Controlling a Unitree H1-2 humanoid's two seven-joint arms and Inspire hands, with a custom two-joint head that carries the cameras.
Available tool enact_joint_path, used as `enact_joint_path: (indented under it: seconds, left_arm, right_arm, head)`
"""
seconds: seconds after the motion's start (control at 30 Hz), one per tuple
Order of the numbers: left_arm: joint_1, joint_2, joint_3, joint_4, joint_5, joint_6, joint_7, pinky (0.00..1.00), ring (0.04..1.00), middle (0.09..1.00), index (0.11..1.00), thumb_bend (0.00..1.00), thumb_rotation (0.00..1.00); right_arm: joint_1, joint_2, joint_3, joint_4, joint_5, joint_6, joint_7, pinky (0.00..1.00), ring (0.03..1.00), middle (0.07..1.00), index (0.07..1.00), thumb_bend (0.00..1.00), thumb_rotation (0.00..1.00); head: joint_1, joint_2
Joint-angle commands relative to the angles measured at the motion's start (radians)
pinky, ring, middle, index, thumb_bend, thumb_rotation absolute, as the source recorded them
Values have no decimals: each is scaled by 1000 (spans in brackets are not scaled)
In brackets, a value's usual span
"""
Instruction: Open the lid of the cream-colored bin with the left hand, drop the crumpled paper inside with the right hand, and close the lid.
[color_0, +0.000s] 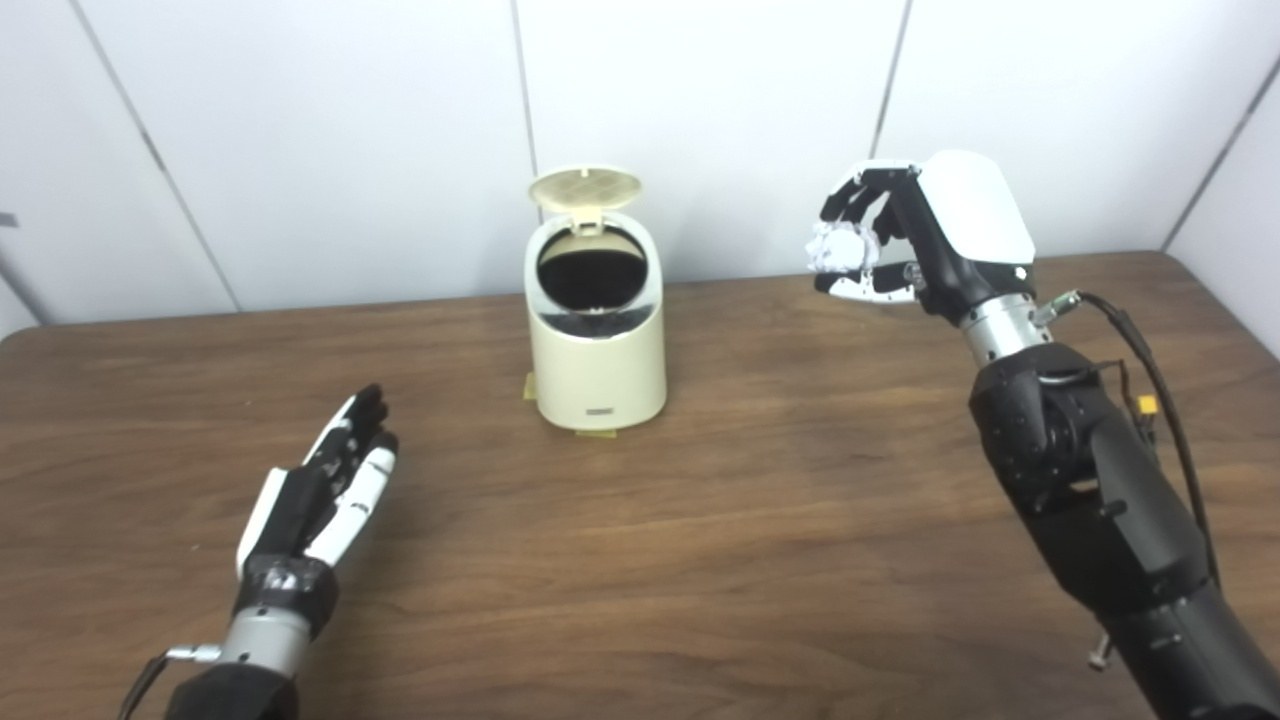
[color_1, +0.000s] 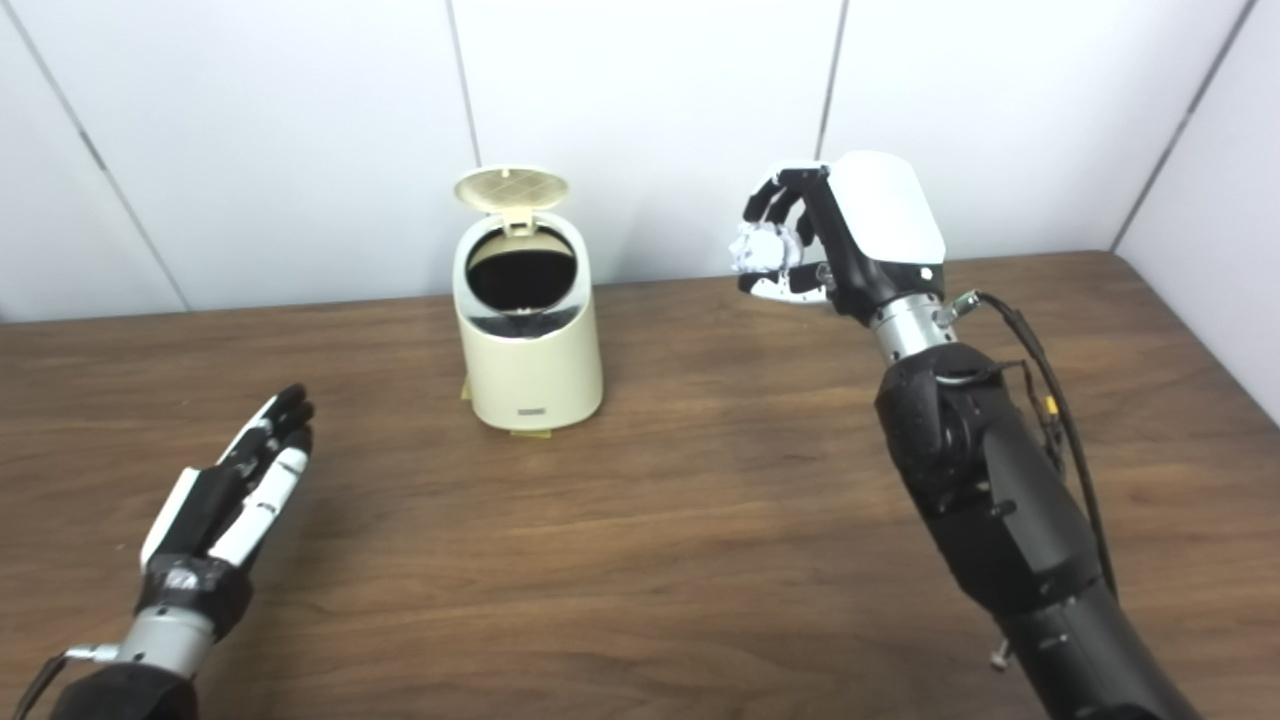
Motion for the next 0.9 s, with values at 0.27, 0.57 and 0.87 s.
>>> enact_joint_path:
  seconds: [0.27, 0.57, 0.87]
  left_arm:
    - [-6, -37, -19, 6, 32, -54, 31, 1000, 980, 953, 978, 329, 648]
    - [-2, -59, -32, 39, 42, -87, 36, 1000, 968, 962, 986, 331, 628]
    - [-6, -59, -36, 49, 46, -102, 46, 961, 964, 966, 987, 335, 618]
  right_arm:
    - [-141, 101, 42, 62, -19, -116, -43, 318, 386, 511, 526, 493, 0]
    - [-197, 174, 53, 221, -14, -212, -115, 301, 401, 522, 530, 492, 0]
    - [-226, 203, 70, 314, -21, -222, -129, 297, 390, 509, 535, 491, 0]
  head:
    - [64, -23]
    - [54, -53]
    - [59, -57]
